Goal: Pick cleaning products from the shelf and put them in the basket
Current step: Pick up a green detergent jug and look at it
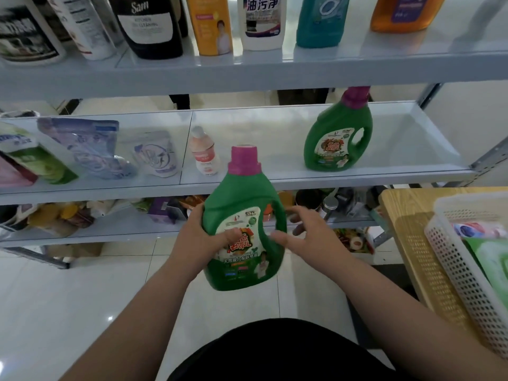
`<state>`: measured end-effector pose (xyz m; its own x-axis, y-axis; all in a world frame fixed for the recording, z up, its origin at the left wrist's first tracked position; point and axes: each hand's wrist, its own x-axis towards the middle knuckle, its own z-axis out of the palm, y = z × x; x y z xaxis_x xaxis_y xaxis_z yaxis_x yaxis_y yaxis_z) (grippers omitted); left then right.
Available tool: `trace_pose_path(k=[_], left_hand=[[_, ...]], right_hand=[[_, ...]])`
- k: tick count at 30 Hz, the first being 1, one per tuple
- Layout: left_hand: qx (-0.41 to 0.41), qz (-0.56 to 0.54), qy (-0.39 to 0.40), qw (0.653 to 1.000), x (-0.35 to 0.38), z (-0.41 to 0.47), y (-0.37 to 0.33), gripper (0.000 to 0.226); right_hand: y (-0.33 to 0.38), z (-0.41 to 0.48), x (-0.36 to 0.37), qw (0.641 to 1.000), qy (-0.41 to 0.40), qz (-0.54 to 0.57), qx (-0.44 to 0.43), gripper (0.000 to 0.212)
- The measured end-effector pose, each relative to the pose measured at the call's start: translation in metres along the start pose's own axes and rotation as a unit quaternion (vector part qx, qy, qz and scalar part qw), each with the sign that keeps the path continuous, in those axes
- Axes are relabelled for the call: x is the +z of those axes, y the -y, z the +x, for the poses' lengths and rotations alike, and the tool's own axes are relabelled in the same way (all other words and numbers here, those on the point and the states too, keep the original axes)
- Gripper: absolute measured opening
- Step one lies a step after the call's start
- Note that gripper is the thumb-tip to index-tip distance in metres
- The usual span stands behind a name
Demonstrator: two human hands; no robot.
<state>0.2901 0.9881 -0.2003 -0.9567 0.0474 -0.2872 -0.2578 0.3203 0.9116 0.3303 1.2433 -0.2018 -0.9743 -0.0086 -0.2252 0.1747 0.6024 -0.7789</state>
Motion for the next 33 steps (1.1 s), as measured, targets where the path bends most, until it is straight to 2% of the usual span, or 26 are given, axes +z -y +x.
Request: trace_pose_path(k=[2,5,8,10,13,16,19,21,22,25,28,29,31,33], left_hand=[[0.074,0.164,-0.008,0.984,-0.006,-0.008,0.005,0.088],[0.155,0.315,0.000,0.936,-0.010,-0.021,0.014,0.092],[0.221,0.376,-0.007,0.900,-0.019,-0.030,0.024,0.094],[0.224,0.389,0.006,0.893,-0.030,-0.032,0.028,0.095],[0.182,0.377,0.051,0.907,-0.051,-0.034,0.034,0.098],[0.146,0.318,0.097,0.932,-0.076,-0.036,0.044,0.095],[0.121,0.230,0.155,0.953,-0.098,-0.040,0.057,0.080],[0.111,0.214,0.141,0.960,-0.103,-0.043,0.067,0.082],[0.110,0.221,0.121,0.961,-0.104,-0.045,0.070,0.085],[0.127,0.261,0.080,0.954,-0.102,-0.045,0.074,0.095],[0.138,0.271,0.077,0.950,-0.103,-0.043,0.074,0.097],[0.139,0.266,0.071,0.951,-0.103,-0.043,0.074,0.098],[0.141,0.257,0.055,0.954,-0.100,-0.042,0.075,0.098],[0.147,0.259,0.053,0.953,-0.095,-0.040,0.074,0.099]], right_hand=[[0.017,-0.001,-0.005,0.999,-0.030,0.012,-0.003,0.073],[0.041,0.003,-0.009,0.997,-0.069,0.019,-0.017,0.070],[0.057,0.005,-0.002,0.987,-0.099,-0.123,-0.040,0.059],[0.063,0.005,0.007,0.973,-0.101,-0.205,-0.040,0.052],[0.071,-0.001,0.022,0.971,-0.091,-0.217,-0.050,0.047],[0.078,-0.009,0.038,0.964,-0.083,-0.222,-0.119,0.050],[0.088,-0.014,0.044,0.957,-0.008,-0.208,-0.202,0.049],[0.092,-0.014,0.044,0.963,0.057,-0.170,-0.200,0.043],[0.094,-0.014,0.044,0.968,0.075,-0.157,-0.180,0.047],[0.102,-0.011,0.044,0.968,0.080,-0.209,-0.111,0.055],[0.109,-0.011,0.041,0.964,0.079,-0.206,-0.148,0.031],[0.111,-0.013,0.037,0.964,0.091,-0.181,-0.173,0.033],[0.110,-0.015,0.031,0.964,0.115,-0.153,-0.183,0.052],[0.109,-0.017,0.031,0.973,0.092,-0.175,-0.116,0.066]])
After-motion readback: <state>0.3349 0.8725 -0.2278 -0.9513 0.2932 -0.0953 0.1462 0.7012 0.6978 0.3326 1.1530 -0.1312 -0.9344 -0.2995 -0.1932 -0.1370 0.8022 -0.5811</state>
